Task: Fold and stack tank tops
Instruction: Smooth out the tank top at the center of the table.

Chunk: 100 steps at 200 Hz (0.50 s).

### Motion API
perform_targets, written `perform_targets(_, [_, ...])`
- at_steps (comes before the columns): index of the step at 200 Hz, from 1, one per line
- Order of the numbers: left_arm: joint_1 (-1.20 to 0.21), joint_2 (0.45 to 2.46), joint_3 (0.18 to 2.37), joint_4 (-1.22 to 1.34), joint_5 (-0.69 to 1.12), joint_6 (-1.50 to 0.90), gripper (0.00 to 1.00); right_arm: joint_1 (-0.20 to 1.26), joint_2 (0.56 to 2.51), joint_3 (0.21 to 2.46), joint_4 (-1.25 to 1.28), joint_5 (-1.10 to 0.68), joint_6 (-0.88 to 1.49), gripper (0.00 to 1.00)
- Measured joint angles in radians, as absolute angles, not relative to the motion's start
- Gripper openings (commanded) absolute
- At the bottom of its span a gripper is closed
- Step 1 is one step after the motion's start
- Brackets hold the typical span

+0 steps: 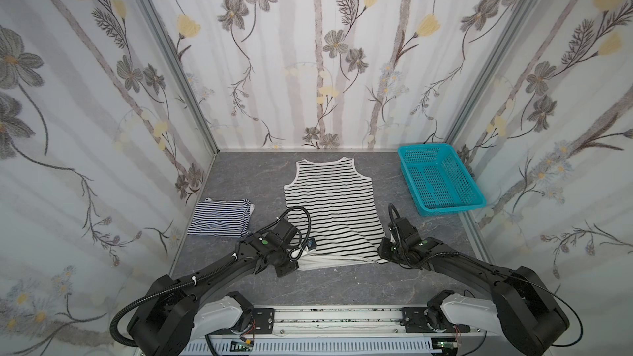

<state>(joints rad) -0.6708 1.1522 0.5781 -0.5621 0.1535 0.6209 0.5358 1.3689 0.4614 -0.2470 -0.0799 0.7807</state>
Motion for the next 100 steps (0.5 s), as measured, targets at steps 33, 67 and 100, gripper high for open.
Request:
perform_targets(33, [-0.678,1.134,0.555,-0.534,0.092,0.604,0.03,0.535,1.375,0.46,-0.238,-0.079,0.781,0.23])
perform_targets(67, [-0.679,1.053,0.548,-0.537,0.054,0.601,0.0,0.535,1.375,0.46,-0.239,-0.07,0.781,0.23])
perform_targets(100, [-0.68,0.942,0.561,-0.577,0.059,0.588,0.1,0.533,1.375,0.459,-0.24,-0.067,0.783,0.23])
